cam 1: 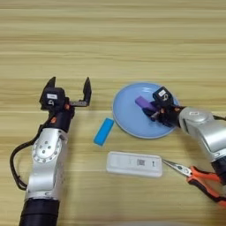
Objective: Move the objects on the table
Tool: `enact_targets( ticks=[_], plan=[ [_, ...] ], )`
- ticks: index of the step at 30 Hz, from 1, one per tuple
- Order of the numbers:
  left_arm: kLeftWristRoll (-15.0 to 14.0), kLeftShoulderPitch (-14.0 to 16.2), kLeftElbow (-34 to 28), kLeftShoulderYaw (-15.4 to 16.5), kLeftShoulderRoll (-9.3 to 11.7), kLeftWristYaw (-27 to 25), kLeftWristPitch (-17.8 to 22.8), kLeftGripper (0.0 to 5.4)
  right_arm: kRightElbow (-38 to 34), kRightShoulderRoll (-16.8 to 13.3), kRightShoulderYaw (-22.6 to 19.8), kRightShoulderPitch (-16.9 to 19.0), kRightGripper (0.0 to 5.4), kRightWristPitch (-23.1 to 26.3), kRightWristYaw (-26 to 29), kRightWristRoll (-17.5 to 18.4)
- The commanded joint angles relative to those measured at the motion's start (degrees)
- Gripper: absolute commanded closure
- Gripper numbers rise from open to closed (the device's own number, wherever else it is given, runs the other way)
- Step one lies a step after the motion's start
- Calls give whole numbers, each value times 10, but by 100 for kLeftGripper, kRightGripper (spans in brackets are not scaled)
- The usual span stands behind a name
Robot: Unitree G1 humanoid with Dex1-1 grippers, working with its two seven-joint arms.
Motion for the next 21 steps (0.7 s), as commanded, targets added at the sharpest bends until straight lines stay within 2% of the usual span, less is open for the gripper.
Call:
enact_targets(
  ticks=[1,10,18,21],
  plan=[
    [1,-1,-3,-2,-2,1,-5,0,-47,-9,-14,4,399,16,0,6],
    [1,2,-1,0,0,0,-6,0,-157,-37,-57,30,399,42,8,30],
    [0,0,1,1,2,-2,-6,0,-265,-104,-118,78,399,72,47,82],
    [1,1,0,1,3,-2,-7,0,-303,-144,-159,106,399,75,69,106]
  ],
)
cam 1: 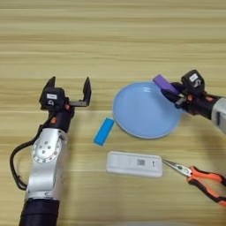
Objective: Move the objects on the table
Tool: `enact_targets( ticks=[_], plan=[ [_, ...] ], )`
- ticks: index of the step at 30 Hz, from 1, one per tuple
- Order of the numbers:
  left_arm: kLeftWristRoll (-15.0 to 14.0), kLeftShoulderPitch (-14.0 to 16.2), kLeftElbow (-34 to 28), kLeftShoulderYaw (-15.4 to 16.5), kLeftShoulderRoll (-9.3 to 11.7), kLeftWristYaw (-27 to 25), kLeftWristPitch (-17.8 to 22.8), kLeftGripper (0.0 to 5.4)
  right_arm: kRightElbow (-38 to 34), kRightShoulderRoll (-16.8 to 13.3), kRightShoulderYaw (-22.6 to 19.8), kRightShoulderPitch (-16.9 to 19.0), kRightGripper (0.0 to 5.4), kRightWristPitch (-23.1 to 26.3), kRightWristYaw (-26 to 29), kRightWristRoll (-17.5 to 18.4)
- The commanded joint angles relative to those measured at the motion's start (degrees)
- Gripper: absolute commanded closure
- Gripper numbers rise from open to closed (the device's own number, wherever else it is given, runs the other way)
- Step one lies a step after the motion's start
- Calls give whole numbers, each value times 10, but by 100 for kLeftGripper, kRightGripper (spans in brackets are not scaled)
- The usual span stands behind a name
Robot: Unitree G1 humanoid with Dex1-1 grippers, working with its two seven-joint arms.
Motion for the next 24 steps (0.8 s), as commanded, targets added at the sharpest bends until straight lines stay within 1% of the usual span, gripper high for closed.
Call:
enact_targets(
  ticks=[1,6,9,11,15,20,24],
  plan=[
    [1,0,0,1,2,-1,-3,0,-51,-56,-54,34,399,12,30,32],
    [1,-2,2,2,5,-1,-4,0,-58,-105,-110,78,399,-2,56,52],
    [0,-4,4,3,6,-3,-4,0,-48,-131,-128,107,399,-29,74,49],
    [0,-6,6,3,7,-4,-4,0,-35,-143,-137,122,399,-47,86,50],
    [-1,-9,10,4,10,-6,-5,0,3,-152,-131,142,399,-82,97,40],
    [-2,-12,12,8,13,-9,-6,0,52,-162,-109,157,399,-124,117,23],
    [-1,-12,11,9,12,-11,-6,0,92,-170,-100,166,399,-155,136,11]
  ],
)
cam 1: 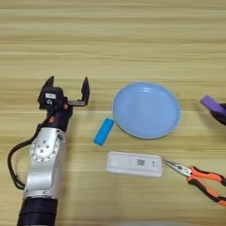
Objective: Move the objects on the table
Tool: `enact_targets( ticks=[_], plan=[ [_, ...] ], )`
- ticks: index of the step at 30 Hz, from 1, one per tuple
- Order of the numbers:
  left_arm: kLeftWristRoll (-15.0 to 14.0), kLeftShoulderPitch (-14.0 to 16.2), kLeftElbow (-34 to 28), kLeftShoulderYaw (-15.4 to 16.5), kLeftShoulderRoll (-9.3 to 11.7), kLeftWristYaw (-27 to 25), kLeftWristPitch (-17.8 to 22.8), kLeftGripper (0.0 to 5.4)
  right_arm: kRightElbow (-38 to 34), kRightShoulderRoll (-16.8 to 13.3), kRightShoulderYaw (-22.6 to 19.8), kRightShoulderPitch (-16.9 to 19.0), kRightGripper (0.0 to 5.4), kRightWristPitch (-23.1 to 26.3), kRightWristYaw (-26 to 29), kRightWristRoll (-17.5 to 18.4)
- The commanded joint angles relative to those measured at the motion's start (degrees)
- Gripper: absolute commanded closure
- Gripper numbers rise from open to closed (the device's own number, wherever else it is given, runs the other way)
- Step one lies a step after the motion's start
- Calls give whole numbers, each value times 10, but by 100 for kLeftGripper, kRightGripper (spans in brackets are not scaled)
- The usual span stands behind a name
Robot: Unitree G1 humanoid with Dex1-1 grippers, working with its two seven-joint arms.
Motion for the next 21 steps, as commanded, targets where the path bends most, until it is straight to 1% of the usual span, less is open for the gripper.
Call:
enact_targets(
  ticks=[1,6,10,21],
  plan=[
    [0,-5,4,1,5,-4,-6,0,44,-22,12,11,399,-36,19,-17],
    [2,-7,5,1,4,-4,-6,0,99,-23,22,12,399,-68,31,-29],
    [2,-8,7,0,3,-5,-7,0,131,-20,28,7,399,-83,34,-34],
    [3,-12,11,0,3,-6,-8,0,163,-20,38,0,399,-99,44,-37]
  ],
)
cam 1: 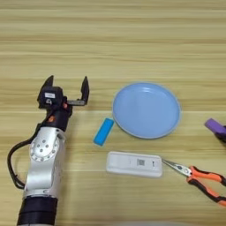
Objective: Move the objects on the table
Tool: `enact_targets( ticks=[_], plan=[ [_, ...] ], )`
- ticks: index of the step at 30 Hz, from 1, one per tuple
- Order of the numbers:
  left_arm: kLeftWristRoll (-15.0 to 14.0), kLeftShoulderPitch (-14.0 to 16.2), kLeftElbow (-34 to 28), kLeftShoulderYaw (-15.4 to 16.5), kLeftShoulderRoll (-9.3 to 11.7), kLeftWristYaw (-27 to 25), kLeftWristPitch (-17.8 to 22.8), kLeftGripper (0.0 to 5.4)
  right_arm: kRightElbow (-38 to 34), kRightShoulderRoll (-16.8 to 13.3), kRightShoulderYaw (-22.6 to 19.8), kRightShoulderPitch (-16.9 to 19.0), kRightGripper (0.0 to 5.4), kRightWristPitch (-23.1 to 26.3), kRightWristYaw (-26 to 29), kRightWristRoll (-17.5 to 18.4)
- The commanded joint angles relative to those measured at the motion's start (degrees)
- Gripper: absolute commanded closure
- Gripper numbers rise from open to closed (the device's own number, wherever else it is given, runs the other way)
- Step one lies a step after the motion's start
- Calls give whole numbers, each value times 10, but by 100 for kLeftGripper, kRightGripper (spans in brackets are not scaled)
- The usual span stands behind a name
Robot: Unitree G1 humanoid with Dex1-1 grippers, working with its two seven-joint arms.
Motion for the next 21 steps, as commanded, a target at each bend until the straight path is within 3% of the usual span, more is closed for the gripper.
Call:
enact_targets(
  ticks=[1,2,10,17,21],
  plan=[
    [2,-9,5,-3,4,-3,-4,0,11,-8,8,-5,399,-12,11,-5],
    [3,-9,6,-3,4,-3,-4,0,12,-10,11,-3,370,-16,14,-6],
    [3,-8,6,-5,4,-5,-3,0,10,-9,9,-1,287,-25,19,-4],
    [2,-2,0,-6,8,-13,1,0,-45,4,-19,-8,211,-21,12,40],
    [1,1,-2,-8,12,-20,3,0,-72,27,-40,-27,166,-30,-13,66]
  ],
)
